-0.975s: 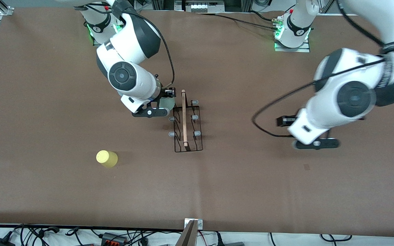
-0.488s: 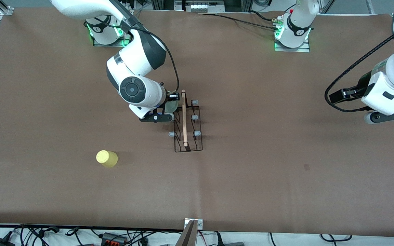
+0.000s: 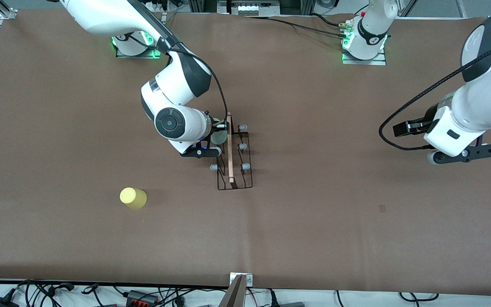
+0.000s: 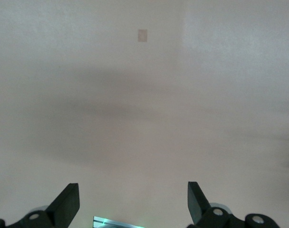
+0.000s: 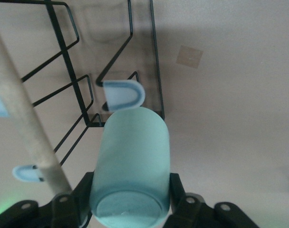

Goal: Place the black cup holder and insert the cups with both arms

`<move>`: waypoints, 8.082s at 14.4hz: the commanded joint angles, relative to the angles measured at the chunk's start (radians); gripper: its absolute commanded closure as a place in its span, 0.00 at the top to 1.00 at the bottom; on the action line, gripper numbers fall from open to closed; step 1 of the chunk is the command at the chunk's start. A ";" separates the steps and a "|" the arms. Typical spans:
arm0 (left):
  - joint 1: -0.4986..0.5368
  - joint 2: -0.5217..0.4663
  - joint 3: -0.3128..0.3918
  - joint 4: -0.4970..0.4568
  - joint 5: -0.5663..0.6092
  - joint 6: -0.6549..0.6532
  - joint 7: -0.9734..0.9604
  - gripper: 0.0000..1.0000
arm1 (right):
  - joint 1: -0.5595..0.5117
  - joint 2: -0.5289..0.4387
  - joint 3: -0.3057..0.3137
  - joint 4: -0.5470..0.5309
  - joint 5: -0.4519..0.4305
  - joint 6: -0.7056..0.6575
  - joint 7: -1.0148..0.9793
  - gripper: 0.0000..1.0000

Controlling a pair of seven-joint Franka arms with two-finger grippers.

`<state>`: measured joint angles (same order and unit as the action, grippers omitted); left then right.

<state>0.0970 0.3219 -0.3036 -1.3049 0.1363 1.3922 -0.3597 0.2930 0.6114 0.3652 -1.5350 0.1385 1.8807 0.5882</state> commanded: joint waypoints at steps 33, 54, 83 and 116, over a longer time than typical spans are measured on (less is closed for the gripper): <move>-0.051 -0.245 0.241 -0.303 -0.127 0.217 0.194 1.00 | -0.235 0.208 -0.252 0.179 -0.215 0.285 -0.346 0.28; -0.049 -0.245 0.241 -0.301 -0.132 0.215 0.199 1.00 | -0.049 0.154 0.058 0.386 -0.282 0.021 -0.005 0.16; -0.051 -0.244 0.241 -0.300 -0.133 0.212 0.197 1.00 | -0.359 -0.059 0.035 0.414 -0.297 -0.235 -0.275 1.00; -0.049 -0.245 0.239 -0.298 -0.133 0.212 0.199 1.00 | -0.397 -0.591 -0.327 -0.151 -0.175 -0.176 -0.631 1.00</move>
<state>0.0455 0.1021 -0.0639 -1.5773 0.0193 1.5925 -0.1713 -0.1120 0.0399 0.0450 -1.6735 -0.0386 1.6909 -0.0304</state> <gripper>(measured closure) 0.000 0.000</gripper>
